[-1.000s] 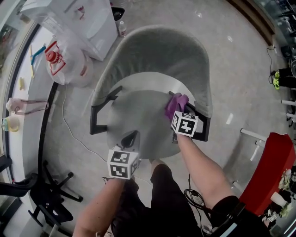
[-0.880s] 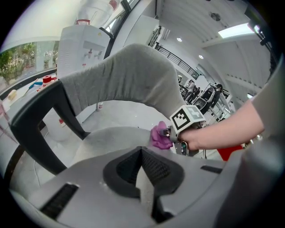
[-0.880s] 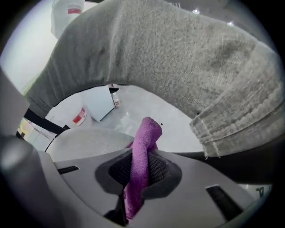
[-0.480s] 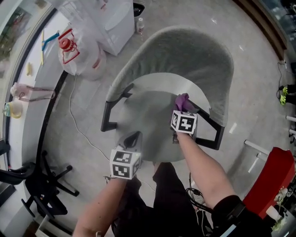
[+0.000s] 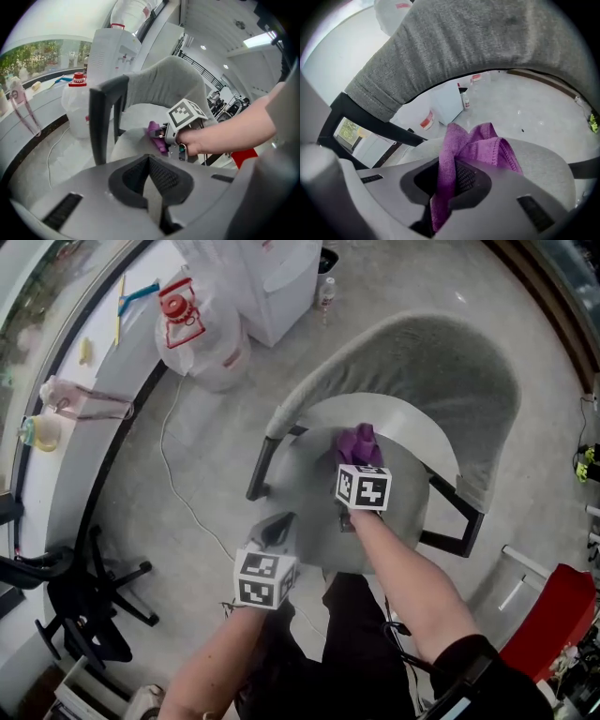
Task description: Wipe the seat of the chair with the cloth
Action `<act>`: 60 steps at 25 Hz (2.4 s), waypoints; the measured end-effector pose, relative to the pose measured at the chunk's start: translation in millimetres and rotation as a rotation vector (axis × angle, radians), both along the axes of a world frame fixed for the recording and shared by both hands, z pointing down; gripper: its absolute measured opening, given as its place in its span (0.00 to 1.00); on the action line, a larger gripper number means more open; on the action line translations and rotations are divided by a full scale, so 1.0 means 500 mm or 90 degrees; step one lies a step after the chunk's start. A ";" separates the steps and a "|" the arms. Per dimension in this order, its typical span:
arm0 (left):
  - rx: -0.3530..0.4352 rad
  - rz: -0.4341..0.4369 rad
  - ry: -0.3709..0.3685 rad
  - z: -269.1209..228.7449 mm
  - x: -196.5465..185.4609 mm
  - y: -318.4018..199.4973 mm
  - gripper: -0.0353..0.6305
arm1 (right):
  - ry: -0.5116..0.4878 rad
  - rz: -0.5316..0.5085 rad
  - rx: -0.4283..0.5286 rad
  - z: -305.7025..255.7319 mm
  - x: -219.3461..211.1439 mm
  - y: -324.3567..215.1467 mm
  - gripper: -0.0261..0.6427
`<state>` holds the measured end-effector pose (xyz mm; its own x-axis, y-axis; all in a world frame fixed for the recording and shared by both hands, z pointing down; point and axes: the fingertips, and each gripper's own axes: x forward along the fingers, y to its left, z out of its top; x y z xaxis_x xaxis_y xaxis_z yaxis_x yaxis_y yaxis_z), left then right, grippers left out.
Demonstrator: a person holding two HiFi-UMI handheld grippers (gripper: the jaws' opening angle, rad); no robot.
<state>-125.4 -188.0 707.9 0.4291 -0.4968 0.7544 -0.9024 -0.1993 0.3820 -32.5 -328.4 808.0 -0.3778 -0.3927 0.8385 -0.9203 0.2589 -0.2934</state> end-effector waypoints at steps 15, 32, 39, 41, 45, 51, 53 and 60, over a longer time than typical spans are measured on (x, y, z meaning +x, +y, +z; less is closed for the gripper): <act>0.000 -0.056 0.001 -0.001 -0.104 0.055 0.06 | -0.136 -0.104 -0.027 -0.016 -0.229 0.037 0.11; 0.026 -0.005 -0.003 -0.079 -0.070 0.037 0.06 | -0.177 -0.095 0.072 -0.177 -0.163 0.019 0.11; 0.107 0.078 0.025 -0.213 -0.012 0.019 0.06 | -0.193 -0.059 0.117 -0.326 -0.075 0.042 0.11; 0.116 0.073 0.024 -0.241 -0.009 0.012 0.06 | -0.198 -0.043 0.129 -0.367 -0.049 0.052 0.11; 0.148 0.086 0.050 -0.308 0.013 0.008 0.06 | -0.209 -0.013 0.154 -0.444 -0.002 0.069 0.11; 0.216 0.129 0.076 -0.438 0.051 0.010 0.06 | -0.222 0.008 0.203 -0.586 0.056 0.099 0.11; 0.232 0.123 0.069 -0.476 0.051 0.002 0.06 | -0.228 0.012 0.225 -0.638 0.069 0.109 0.11; 0.314 0.120 0.085 -0.640 0.056 -0.009 0.06 | -0.250 0.010 0.312 -0.830 0.110 0.151 0.11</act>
<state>-97.5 -192.4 388.2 0.6215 -0.6825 0.3847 -0.7834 -0.5379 0.3112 22.6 -253.0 392.8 -0.6120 -0.7046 0.3593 -0.7728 0.4361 -0.4610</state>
